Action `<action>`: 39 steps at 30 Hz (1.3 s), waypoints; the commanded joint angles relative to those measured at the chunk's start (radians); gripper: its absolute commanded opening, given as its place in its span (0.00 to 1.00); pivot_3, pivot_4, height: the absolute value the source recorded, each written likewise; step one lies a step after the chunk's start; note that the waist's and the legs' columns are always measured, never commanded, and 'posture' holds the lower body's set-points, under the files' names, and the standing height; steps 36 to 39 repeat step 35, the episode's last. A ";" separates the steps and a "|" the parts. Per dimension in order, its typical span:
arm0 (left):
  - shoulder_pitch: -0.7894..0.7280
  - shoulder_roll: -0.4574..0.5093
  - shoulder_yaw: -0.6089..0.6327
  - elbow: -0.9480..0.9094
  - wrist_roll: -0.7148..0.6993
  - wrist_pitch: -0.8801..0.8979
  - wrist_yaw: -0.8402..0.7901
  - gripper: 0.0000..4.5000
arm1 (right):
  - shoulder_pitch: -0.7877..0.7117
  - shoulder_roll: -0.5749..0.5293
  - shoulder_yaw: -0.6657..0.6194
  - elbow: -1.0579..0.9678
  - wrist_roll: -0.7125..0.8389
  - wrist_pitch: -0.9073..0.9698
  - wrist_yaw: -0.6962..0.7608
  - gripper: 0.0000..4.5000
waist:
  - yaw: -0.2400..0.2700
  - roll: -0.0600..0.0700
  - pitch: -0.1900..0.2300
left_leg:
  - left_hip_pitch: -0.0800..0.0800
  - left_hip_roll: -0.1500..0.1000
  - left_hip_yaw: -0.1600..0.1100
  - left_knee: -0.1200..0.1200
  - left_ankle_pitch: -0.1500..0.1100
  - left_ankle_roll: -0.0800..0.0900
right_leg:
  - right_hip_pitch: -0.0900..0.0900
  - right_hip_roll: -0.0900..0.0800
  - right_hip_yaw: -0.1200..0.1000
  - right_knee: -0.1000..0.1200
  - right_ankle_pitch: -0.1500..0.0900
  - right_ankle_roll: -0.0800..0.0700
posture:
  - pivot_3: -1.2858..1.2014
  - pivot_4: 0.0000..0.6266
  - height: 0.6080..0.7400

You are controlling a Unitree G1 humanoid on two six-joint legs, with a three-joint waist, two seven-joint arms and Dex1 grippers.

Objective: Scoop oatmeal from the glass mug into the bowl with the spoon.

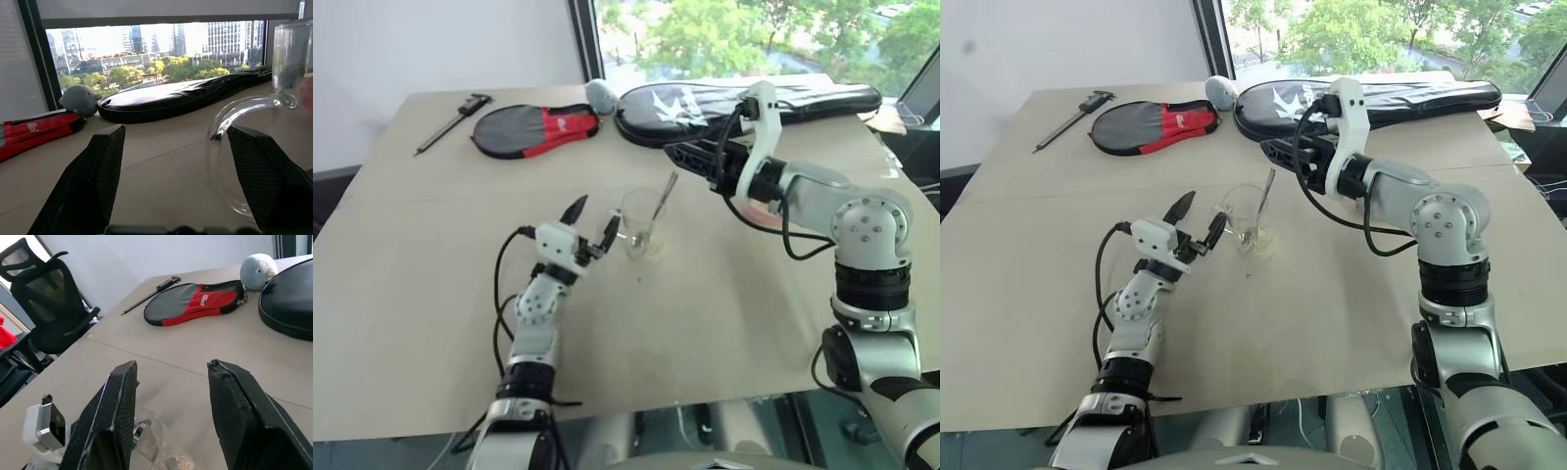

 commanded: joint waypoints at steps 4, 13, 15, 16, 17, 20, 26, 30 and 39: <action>0.122 0.043 0.001 -0.216 -0.054 0.140 -0.020 0.79 | 0.024 -0.036 -0.032 -0.061 -0.024 -0.011 0.039 0.51 | 0.000 0.000 0.000 | 0.000 0.000 0.000 0.000 0.000 0.000 | 0.000 -0.001 0.000 0.000 0.000 0.000 | 0.52 0.24 1.00; 0.369 0.199 0.100 -0.625 -0.222 0.412 -0.069 0.79 | 0.341 -0.234 -0.073 -0.176 -0.264 -0.345 0.305 0.51 | 0.004 0.000 0.000 | -0.002 0.000 -0.004 -0.001 0.000 0.000 | 0.001 0.000 -0.004 -0.004 0.000 0.000 | 0.52 0.24 1.00; 0.448 0.235 0.135 -0.705 -0.242 0.459 -0.070 0.79 | 0.451 -0.280 -0.097 -0.218 -0.264 -0.377 0.378 0.51 | 0.004 0.000 0.000 | -0.002 0.000 -0.003 -0.002 0.000 0.000 | 0.001 0.000 -0.004 -0.006 0.000 0.000 | 0.52 0.24 1.00; 0.493 0.246 0.156 -0.734 -0.261 0.487 -0.069 0.79 | 0.512 -0.296 -0.107 -0.233 -0.274 -0.406 0.413 0.51 | 0.004 0.000 0.000 | -0.002 0.000 -0.003 -0.002 0.000 0.000 | 0.001 0.000 -0.004 -0.006 0.000 0.000 | 0.52 0.24 1.00; 0.538 0.252 0.171 -0.755 -0.269 0.505 -0.069 0.79 | 0.570 -0.302 -0.119 -0.246 -0.280 -0.434 0.440 0.51 | 0.002 0.000 0.000 | -0.002 0.001 -0.003 -0.002 0.000 0.000 | 0.002 0.000 -0.004 -0.007 0.000 0.000 | 0.52 0.24 1.00; 0.653 0.255 0.189 -0.782 -0.253 0.549 -0.057 0.79 | 0.735 -0.313 -0.121 -0.263 -0.331 -0.526 0.516 0.51 | 0.001 0.000 0.000 | 0.001 0.002 -0.002 -0.002 0.000 0.000 | 0.004 0.001 -0.003 -0.007 -0.001 0.000 | 0.52 0.24 1.00; 0.789 0.211 0.204 -0.804 -0.261 0.528 -0.071 0.96 | 0.964 -0.307 -0.106 -0.119 -0.454 -0.753 0.684 0.79 | 0.005 -0.001 0.001 | 0.007 0.007 0.000 -0.001 0.000 0.000 | 0.011 0.008 -0.002 -0.010 -0.006 0.000 | 0.52 0.24 1.00; 0.825 0.193 0.204 -0.807 -0.234 0.510 -0.071 1.00 | 1.011 -0.307 -0.095 -0.054 -0.525 -0.882 0.754 0.99 | 0.003 -0.001 0.002 | 0.017 0.009 0.003 -0.001 -0.001 0.000 | 0.019 0.010 0.000 -0.011 -0.006 0.000 | 0.52 0.24 1.00; 0.852 0.177 0.192 -0.803 -0.160 0.477 -0.047 1.00 | 1.024 -0.277 -0.104 -0.035 -0.540 -0.944 0.763 0.99 | 0.000 -0.001 0.002 | 0.019 0.011 0.005 -0.002 -0.001 0.000 | 0.019 0.011 0.000 -0.011 -0.006 -0.001 | 0.52 0.24 1.00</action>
